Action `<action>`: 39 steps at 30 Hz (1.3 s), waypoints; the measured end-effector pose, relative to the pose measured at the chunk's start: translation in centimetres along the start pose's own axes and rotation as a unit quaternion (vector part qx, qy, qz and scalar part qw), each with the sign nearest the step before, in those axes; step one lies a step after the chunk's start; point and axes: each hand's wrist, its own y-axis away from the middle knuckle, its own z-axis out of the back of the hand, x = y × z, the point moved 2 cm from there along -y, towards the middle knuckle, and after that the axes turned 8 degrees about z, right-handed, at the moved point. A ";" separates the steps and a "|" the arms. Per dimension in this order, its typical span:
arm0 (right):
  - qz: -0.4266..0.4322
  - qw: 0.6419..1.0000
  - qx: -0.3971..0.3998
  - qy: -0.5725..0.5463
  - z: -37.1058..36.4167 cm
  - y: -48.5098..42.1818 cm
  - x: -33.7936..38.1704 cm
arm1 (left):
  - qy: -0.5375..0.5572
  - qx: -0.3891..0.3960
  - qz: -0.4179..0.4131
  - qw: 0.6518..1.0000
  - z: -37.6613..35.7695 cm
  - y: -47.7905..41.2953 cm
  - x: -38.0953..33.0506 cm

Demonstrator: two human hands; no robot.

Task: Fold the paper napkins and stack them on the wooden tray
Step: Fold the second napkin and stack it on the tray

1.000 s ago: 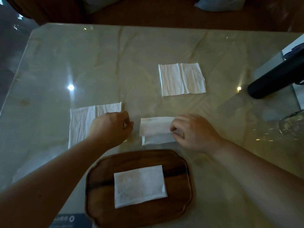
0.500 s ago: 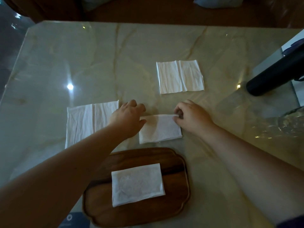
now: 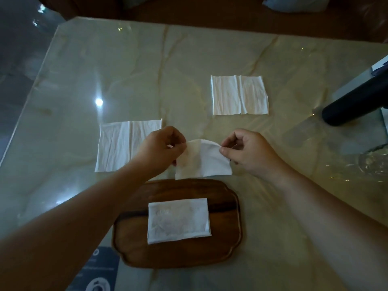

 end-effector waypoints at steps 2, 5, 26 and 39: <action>0.008 1.000 0.010 -0.019 -0.5 0.8 0.6 | 0.044 -0.011 0.024 0.999 0.9 1.6 0.6; 0.009 0.999 0.034 -0.032 -1.8 2.2 1.0 | 0.032 -0.038 0.035 0.998 2.1 3.8 2.1; 0.094 0.960 0.175 0.195 -7.2 6.7 0.3 | -0.126 -0.009 0.057 0.990 0.5 9.7 8.5; 0.063 0.965 0.105 0.230 -7.5 2.7 1.3 | -0.221 -0.101 -0.068 0.968 4.7 7.2 8.8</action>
